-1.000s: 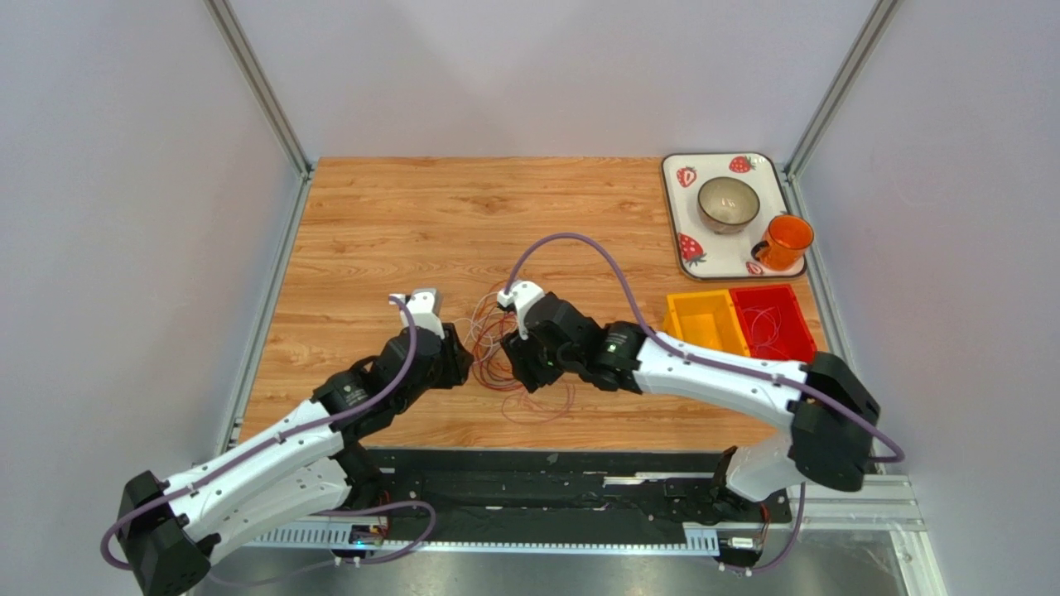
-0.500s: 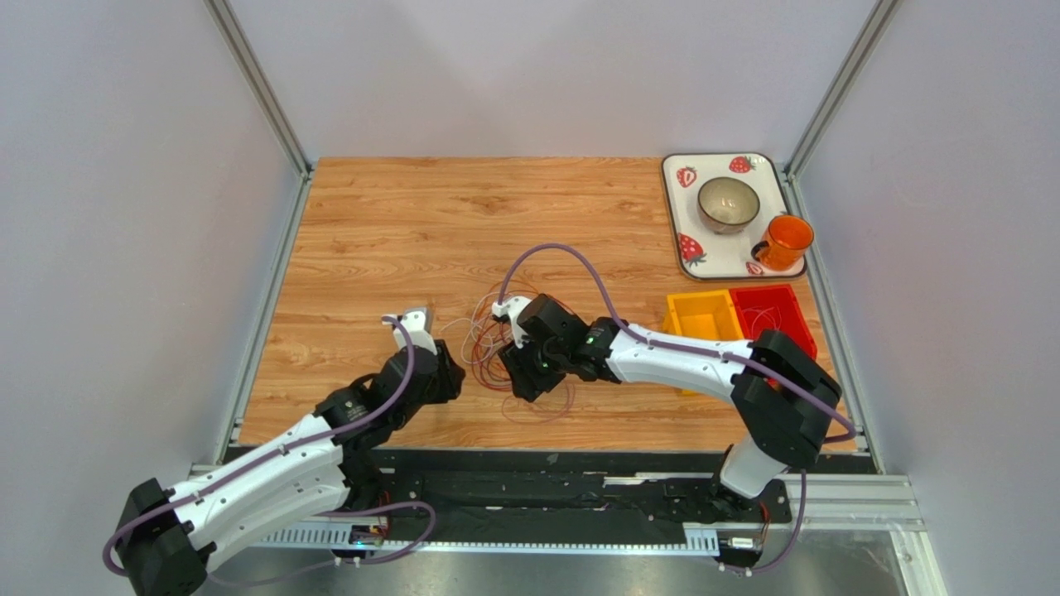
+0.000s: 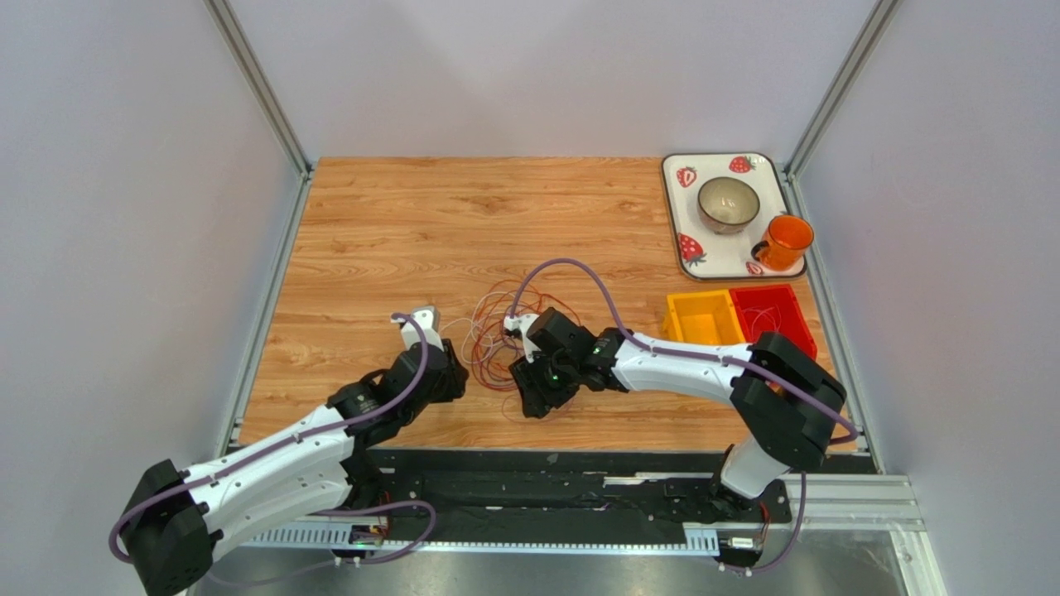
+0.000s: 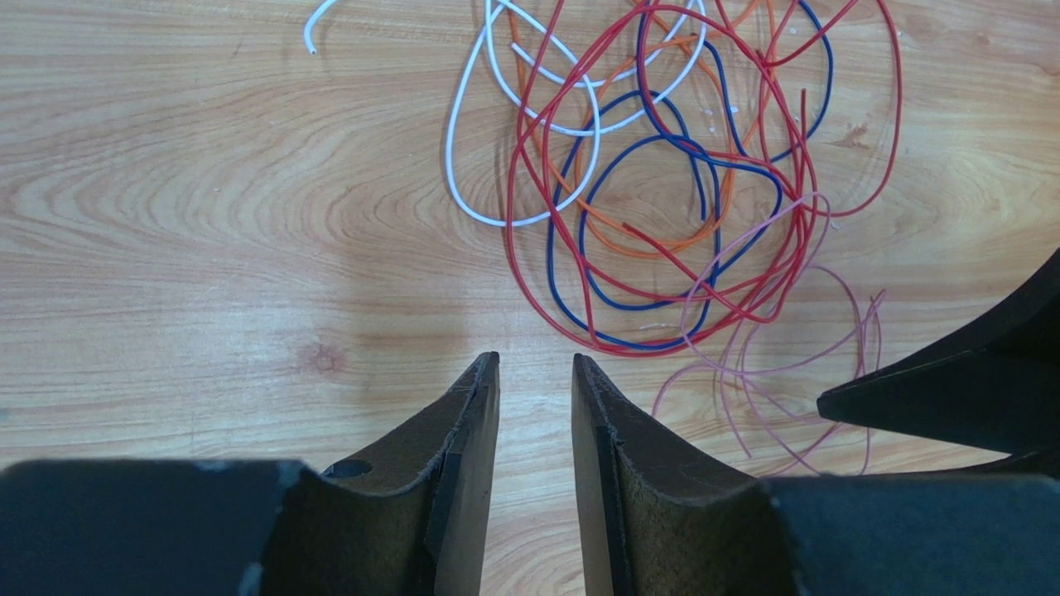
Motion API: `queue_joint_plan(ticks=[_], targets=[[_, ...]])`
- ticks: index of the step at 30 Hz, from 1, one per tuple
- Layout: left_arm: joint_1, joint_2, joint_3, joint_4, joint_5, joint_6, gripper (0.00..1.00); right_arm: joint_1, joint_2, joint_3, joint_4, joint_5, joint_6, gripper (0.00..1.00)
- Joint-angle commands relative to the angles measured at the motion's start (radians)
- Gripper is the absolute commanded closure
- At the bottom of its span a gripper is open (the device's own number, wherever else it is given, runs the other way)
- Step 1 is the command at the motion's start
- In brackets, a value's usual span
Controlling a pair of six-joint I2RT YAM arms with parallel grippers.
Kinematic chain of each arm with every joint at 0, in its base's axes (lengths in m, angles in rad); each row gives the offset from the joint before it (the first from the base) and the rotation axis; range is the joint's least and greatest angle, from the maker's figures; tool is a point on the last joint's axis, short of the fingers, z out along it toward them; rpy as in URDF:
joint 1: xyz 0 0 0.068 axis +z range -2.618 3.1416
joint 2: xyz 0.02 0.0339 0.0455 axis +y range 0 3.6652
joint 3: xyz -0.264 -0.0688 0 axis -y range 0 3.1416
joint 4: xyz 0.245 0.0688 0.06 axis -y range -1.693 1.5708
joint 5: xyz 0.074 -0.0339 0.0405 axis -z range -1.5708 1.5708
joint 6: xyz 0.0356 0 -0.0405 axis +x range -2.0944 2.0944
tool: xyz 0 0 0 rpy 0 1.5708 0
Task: Untangle the cables
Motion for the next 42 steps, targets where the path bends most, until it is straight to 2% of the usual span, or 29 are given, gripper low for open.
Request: queue_joint_plan(ticks=[1, 5, 9, 14, 17, 19, 20, 22, 23, 26, 28, 31, 35, 42], targets=[[-0.004, 0.002, 0.016, 0.034, -0.011, -0.008, 0.64, 0.019, -0.019, 0.018, 0.007, 0.076, 0.031, 0.5], [-0.004, -0.004, 0.011, 0.036, -0.013, -0.011, 0.64, 0.048, 0.023, 0.041, 0.002, 0.139, 0.044, 0.5], [-0.004, -0.002, 0.011, 0.037, -0.013, -0.011, 0.64, 0.114, 0.095, 0.117, -0.067, 0.327, 0.024, 0.51], [-0.004, 0.006, 0.012, 0.04, -0.011, -0.009, 0.64, 0.167, 0.165, 0.165, -0.108, 0.379, 0.013, 0.52], [-0.004, 0.006, 0.012, 0.04, -0.013, -0.009, 0.64, 0.172, 0.193, 0.179, -0.122, 0.398, 0.019, 0.56], [-0.004, 0.004, 0.011, 0.04, -0.013, -0.009, 0.64, 0.173, 0.204, 0.182, -0.124, 0.404, 0.03, 0.63], [-0.004, 0.002, 0.011, 0.04, -0.013, -0.008, 0.64, 0.173, 0.208, 0.183, -0.125, 0.403, 0.034, 0.73], [-0.004, 0.004, 0.011, 0.042, -0.013, -0.009, 0.64, 0.173, 0.224, 0.19, -0.134, 0.401, 0.042, 0.81], [-0.004, 0.004, 0.011, 0.04, -0.013, -0.009, 0.64, 0.173, 0.23, 0.199, -0.14, 0.406, 0.047, 0.89], [-0.004, 0.006, 0.011, 0.042, -0.014, -0.009, 0.64, 0.173, 0.247, 0.212, -0.154, 0.422, 0.054, 1.0], [-0.004, 0.006, 0.011, 0.042, -0.014, -0.009, 0.64, 0.172, 0.245, 0.219, -0.162, 0.435, 0.062, 1.0], [-0.004, 0.004, 0.009, 0.043, -0.013, -0.006, 0.64, 0.172, 0.213, 0.219, -0.168, 0.447, 0.073, 1.0], [-0.004, -0.002, 0.006, 0.043, -0.014, -0.008, 0.64, 0.173, 0.027, 0.214, -0.214, 0.482, 0.087, 1.0], [-0.004, 0.019, 0.014, 0.048, -0.014, -0.009, 0.64, 0.172, -0.233, 0.327, -0.439, 0.671, 0.094, 1.0]])
